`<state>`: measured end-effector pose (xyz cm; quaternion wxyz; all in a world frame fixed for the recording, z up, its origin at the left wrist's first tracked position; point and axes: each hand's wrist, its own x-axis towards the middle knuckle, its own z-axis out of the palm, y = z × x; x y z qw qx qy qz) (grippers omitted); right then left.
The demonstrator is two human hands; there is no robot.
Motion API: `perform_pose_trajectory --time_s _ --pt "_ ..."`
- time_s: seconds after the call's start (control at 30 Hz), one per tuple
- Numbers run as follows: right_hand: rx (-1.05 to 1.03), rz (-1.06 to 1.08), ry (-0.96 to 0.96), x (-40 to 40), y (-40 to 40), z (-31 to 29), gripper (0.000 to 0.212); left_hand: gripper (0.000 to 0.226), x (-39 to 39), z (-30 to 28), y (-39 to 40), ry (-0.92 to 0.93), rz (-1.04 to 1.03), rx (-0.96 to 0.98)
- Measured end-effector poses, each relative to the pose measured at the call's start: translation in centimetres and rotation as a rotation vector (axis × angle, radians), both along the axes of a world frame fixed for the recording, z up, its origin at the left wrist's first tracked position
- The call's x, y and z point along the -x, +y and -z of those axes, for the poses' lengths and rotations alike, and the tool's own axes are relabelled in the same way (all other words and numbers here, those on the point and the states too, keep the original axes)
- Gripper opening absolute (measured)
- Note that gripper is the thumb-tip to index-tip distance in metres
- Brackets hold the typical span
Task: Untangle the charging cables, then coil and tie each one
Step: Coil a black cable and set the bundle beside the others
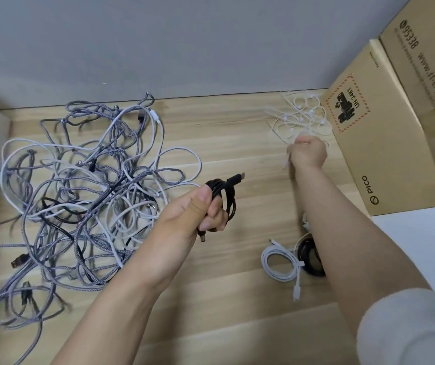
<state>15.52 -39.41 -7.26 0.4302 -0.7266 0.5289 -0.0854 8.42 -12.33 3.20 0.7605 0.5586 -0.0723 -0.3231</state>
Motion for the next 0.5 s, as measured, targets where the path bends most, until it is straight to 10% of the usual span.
perform_pose_trajectory --time_s 0.23,0.5 --pt "-0.952 0.150 -0.829 4.7 3.0 -4.5 0.020 0.032 1.3 -0.7 1.1 0.072 -0.039 0.082" --pt "-1.233 0.170 -1.054 11.6 7.9 -4.0 0.031 0.033 4.0 -2.1 2.6 0.160 -0.085 0.012"
